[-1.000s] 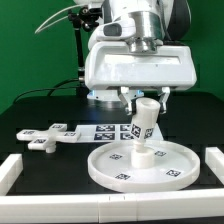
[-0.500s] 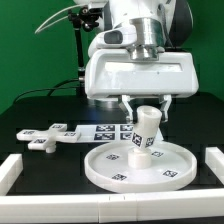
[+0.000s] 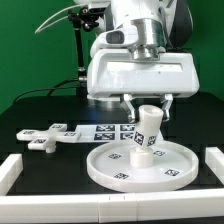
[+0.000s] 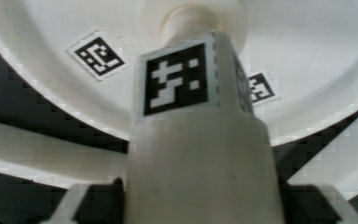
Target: Assemble round table
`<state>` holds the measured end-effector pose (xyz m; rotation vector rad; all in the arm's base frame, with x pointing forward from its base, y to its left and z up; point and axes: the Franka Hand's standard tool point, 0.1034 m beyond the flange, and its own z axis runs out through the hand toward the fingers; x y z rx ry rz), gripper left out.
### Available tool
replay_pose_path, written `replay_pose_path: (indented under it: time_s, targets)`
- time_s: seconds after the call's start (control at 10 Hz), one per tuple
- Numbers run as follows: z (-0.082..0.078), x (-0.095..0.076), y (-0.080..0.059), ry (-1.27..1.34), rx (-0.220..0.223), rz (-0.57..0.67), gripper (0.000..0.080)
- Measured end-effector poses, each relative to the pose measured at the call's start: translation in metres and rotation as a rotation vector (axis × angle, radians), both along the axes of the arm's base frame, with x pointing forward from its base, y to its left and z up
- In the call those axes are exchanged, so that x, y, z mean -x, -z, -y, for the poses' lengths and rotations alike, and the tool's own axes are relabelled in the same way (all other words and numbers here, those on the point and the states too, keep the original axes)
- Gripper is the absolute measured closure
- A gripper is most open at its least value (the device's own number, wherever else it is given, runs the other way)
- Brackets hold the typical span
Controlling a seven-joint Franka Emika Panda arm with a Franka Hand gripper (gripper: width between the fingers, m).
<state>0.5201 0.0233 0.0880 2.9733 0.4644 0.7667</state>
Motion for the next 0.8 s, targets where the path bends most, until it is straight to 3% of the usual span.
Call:
replay_pose_path:
  time_s: [0.2,0.3,0.4,0.8]
  targets:
    - [0.000,0.001,0.002,0.000,0.000,-0.011,0.0390]
    - [0.000,0.001,0.002,0.000,0.000,-0.012,0.0217]
    - [0.001,0.002,0.002,0.001,0.001,-0.014,0.0168]
    - [0.016,-0.005,-0.003,-0.023,0.031,-0.044,0.0151]
